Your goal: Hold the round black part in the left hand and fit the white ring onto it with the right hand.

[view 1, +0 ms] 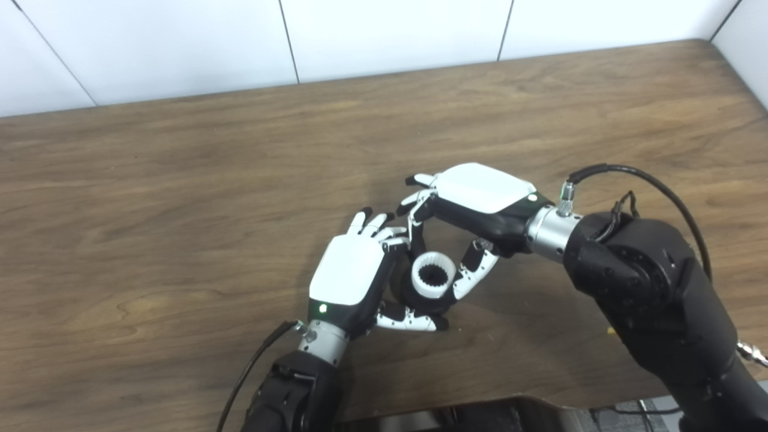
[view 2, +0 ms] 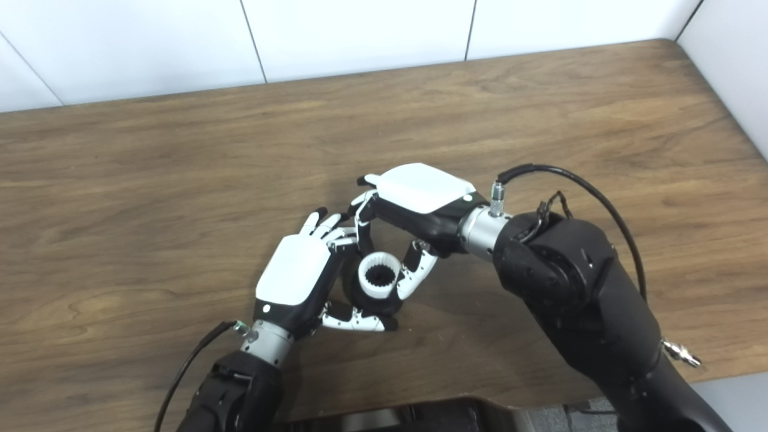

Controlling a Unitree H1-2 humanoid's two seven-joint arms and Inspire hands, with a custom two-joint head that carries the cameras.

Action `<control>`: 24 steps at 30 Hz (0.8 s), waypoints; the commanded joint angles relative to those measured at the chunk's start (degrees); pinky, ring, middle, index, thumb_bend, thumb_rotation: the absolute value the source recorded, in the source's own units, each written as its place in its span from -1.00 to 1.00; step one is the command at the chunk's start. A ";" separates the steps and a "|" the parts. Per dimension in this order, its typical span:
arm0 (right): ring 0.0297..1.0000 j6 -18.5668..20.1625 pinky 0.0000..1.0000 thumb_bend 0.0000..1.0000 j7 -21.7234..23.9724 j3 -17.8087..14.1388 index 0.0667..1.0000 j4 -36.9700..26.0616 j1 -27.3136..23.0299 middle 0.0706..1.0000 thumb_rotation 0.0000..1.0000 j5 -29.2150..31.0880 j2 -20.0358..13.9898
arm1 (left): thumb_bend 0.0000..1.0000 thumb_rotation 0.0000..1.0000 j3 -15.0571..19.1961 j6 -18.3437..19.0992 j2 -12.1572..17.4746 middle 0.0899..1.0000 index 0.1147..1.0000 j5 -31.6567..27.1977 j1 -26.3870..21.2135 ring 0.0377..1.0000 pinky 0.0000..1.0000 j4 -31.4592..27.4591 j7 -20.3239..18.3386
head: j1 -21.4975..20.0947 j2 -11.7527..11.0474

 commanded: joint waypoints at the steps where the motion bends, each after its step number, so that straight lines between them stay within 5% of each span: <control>1: 0.95 -1.27 0.93 0.05 -1.34 -0.66 -0.11 -0.39 -0.71 0.67 -0.74 -0.10 0.18 | 0.05 -0.89 -0.91 0.05 -0.43 0.53 -0.17 0.65 0.34 0.83 1.00 -0.03 -0.88 | -0.06 0.03; 24: 0.95 -1.75 0.91 0.05 -2.15 -0.78 -0.11 0.69 -0.12 0.67 -0.73 -0.93 0.82 | 0.05 -0.89 -1.19 0.36 -0.60 0.53 -0.17 0.73 0.25 0.84 1.00 -0.32 -1.30 | 0.33 0.50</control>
